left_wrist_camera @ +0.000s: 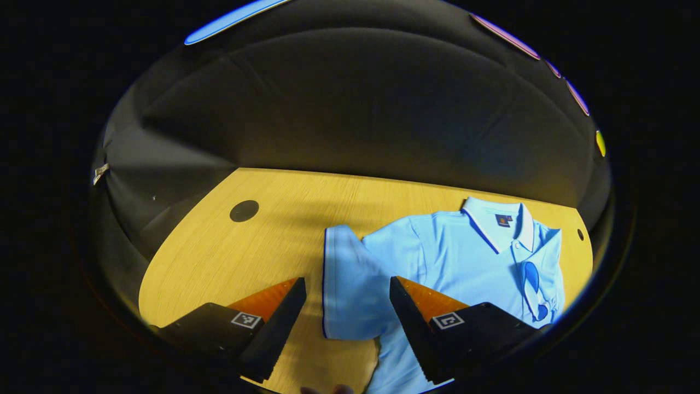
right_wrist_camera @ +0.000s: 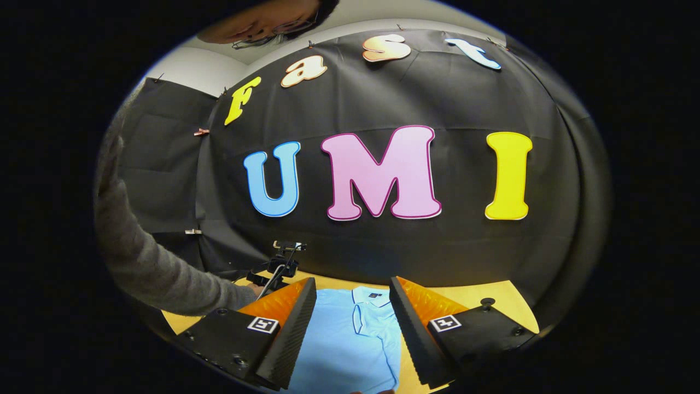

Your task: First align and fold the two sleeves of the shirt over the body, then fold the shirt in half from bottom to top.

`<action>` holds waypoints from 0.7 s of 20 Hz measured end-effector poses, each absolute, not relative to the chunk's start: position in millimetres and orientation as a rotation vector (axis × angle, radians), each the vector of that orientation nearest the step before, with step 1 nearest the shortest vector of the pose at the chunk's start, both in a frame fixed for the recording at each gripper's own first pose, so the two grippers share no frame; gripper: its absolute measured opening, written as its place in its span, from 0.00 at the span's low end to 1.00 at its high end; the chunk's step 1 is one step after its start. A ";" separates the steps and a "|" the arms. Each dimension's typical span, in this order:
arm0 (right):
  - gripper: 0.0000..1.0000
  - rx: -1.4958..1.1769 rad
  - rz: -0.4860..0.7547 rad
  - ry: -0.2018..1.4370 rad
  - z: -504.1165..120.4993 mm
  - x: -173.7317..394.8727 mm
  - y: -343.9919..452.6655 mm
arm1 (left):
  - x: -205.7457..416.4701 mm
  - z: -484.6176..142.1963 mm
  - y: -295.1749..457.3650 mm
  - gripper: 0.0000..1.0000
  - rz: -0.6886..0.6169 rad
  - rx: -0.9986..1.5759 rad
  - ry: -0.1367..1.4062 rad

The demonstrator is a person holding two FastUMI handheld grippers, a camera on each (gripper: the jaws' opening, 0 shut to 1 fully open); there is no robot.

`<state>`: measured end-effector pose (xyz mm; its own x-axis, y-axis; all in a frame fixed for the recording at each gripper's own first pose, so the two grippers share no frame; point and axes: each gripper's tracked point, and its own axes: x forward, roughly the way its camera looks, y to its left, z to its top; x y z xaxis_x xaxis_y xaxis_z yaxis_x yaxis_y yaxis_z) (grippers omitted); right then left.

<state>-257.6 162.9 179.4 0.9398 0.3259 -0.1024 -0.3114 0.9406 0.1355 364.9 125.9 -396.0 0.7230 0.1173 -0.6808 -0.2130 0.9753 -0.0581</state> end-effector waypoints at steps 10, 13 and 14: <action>0.84 0.114 0.315 0.167 167.5 -260.3 151.7 | 367.0 -418.3 134.0 0.99 0.225 -0.165 0.817; 0.84 0.129 0.300 0.170 168.2 -258.2 146.4 | 366.0 -417.4 127.0 0.96 0.205 -0.169 0.831; 0.84 0.134 0.300 0.173 167.8 -257.0 146.6 | 365.4 -418.2 122.8 0.81 0.191 -0.167 0.839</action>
<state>-257.0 146.6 167.8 0.9406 0.3048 -0.1496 -0.2819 0.9466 0.1566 365.4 122.8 -418.2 0.6529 0.1020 -0.7505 -0.2333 0.9698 -0.0712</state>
